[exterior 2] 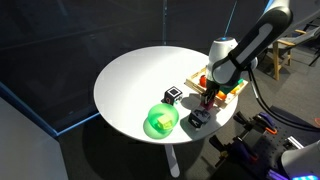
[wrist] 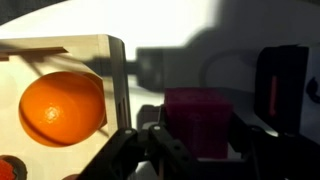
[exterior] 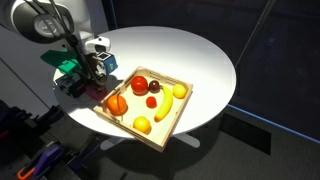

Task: Put the pink block inside the green bowl

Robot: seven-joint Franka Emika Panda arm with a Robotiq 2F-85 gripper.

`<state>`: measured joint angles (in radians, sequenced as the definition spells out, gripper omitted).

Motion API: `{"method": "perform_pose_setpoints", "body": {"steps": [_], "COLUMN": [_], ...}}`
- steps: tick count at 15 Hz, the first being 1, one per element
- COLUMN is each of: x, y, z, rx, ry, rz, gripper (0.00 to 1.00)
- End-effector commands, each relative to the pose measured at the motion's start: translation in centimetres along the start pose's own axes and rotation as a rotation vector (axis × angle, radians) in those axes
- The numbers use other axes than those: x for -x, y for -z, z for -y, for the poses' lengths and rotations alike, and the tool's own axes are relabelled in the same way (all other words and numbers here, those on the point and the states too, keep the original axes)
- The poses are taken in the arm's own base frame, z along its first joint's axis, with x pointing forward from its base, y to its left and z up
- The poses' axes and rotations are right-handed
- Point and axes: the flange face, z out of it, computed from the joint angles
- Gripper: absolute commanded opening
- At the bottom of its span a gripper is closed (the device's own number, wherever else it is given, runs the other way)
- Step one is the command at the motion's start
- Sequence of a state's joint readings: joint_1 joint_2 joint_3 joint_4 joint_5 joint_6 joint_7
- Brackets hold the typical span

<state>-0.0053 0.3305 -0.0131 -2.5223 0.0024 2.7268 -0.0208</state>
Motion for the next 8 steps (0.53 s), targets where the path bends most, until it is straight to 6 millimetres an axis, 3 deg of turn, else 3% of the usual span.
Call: {"method": "perform_pose_setpoints", "body": {"steps": [1,8], "x": [-0.1,-1.1], "y": [3.1,7.4], "z": [0.3,2.1], "rx": [-0.010,-0.015], "ry": [0.001,0.036], "rz": [0.012,-0.040], "gripper": [0.30,0.30]}}
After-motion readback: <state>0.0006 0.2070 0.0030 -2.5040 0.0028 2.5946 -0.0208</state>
